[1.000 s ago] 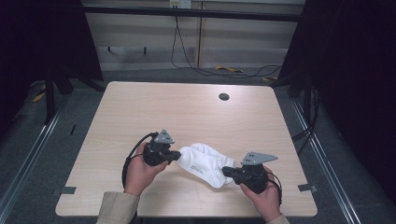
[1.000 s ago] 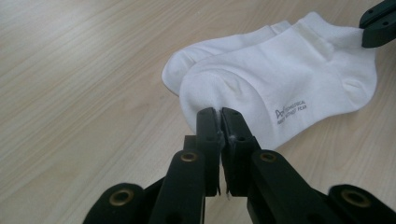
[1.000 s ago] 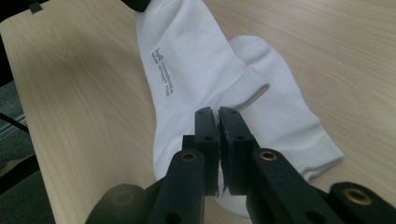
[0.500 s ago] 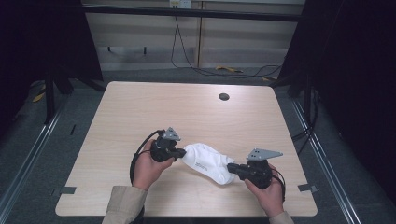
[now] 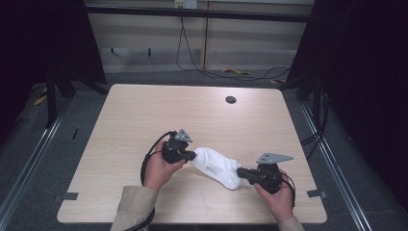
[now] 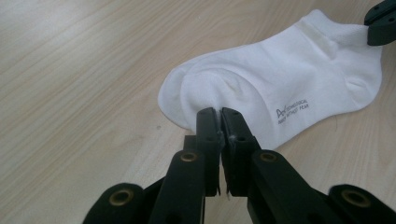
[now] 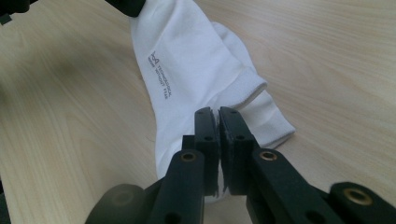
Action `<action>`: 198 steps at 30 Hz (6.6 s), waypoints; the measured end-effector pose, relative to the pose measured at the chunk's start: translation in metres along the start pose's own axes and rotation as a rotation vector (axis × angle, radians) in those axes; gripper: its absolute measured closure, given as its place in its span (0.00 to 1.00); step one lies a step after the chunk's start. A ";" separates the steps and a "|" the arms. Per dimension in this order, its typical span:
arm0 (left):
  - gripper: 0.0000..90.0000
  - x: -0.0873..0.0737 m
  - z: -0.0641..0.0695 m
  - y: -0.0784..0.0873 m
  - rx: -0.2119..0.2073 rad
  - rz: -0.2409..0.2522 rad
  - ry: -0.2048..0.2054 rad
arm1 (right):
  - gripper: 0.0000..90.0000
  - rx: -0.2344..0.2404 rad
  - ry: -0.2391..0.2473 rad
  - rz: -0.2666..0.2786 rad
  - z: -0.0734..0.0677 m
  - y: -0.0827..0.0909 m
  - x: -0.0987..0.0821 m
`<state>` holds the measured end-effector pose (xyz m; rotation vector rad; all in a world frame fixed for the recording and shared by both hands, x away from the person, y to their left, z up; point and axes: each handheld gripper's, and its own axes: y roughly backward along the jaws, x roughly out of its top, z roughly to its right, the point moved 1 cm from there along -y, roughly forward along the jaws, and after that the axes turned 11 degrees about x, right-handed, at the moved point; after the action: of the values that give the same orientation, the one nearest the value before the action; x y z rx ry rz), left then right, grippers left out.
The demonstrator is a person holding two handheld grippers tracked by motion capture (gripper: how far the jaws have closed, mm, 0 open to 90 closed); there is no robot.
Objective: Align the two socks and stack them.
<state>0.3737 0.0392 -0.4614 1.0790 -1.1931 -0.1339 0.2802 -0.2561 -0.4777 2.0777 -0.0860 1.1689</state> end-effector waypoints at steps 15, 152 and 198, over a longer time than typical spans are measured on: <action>0.96 0.003 -0.001 -0.013 0.016 -0.020 -0.002 | 0.95 -0.016 -0.009 -0.033 0.005 -0.006 -0.004; 0.96 -0.003 0.006 -0.031 0.046 0.024 0.138 | 0.93 -0.047 0.161 -0.073 -0.011 -0.039 0.010; 0.96 0.017 0.018 -0.004 0.012 0.068 0.071 | 0.99 -0.035 0.206 -0.130 -0.009 -0.082 0.021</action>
<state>0.3687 0.0163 -0.4532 1.0445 -1.1668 -0.0355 0.3179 -0.1859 -0.5056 1.8918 0.1232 1.2837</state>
